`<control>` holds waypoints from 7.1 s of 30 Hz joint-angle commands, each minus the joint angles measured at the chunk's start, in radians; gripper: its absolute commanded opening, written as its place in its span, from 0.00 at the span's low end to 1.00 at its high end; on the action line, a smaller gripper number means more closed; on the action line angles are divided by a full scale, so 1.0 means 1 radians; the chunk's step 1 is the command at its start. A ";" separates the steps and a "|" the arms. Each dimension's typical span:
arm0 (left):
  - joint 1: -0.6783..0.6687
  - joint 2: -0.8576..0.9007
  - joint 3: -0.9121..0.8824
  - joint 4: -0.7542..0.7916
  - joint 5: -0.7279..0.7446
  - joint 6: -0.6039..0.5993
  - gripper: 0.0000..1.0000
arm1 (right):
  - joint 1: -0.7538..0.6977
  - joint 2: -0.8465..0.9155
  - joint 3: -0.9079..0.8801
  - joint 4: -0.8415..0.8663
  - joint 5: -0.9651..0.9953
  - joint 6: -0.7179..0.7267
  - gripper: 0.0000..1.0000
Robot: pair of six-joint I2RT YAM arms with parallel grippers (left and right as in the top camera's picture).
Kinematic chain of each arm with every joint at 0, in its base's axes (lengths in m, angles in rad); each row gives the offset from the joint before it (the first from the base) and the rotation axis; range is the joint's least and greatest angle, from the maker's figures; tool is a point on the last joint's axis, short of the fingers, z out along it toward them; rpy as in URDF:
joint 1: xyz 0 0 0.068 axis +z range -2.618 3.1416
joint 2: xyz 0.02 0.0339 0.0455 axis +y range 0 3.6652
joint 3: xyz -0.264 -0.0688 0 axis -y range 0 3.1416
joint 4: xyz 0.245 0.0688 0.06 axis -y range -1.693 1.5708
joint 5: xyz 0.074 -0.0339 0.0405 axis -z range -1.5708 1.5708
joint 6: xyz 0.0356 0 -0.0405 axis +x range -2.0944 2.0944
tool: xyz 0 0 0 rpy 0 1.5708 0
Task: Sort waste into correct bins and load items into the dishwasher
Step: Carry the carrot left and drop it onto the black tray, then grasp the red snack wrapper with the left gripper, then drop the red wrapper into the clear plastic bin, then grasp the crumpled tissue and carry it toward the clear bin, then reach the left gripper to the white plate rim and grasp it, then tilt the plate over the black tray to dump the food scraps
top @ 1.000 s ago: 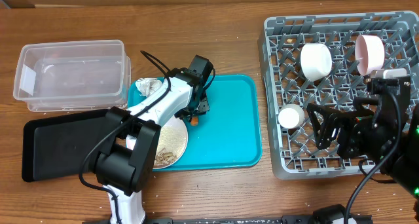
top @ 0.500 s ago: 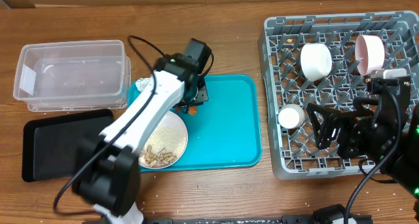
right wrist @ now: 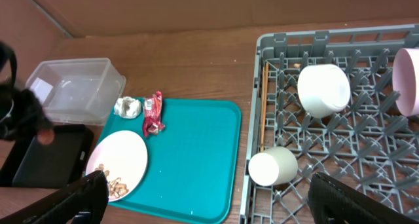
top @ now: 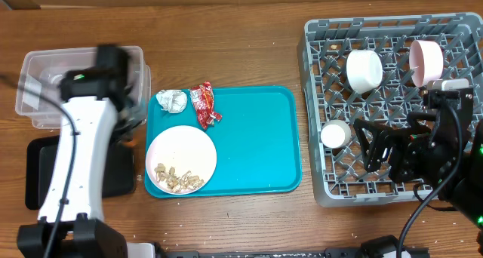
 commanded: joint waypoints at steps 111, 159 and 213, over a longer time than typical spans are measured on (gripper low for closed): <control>-0.299 0.526 0.298 0.367 0.045 0.514 0.04 | 0.002 -0.002 0.001 0.005 -0.006 0.001 1.00; -0.603 0.254 -0.136 0.289 -0.002 0.109 0.43 | 0.002 -0.002 0.001 0.005 -0.006 0.001 1.00; -0.468 -0.140 -0.127 0.071 -0.064 0.253 0.04 | 0.002 -0.002 0.001 0.005 -0.006 0.000 1.00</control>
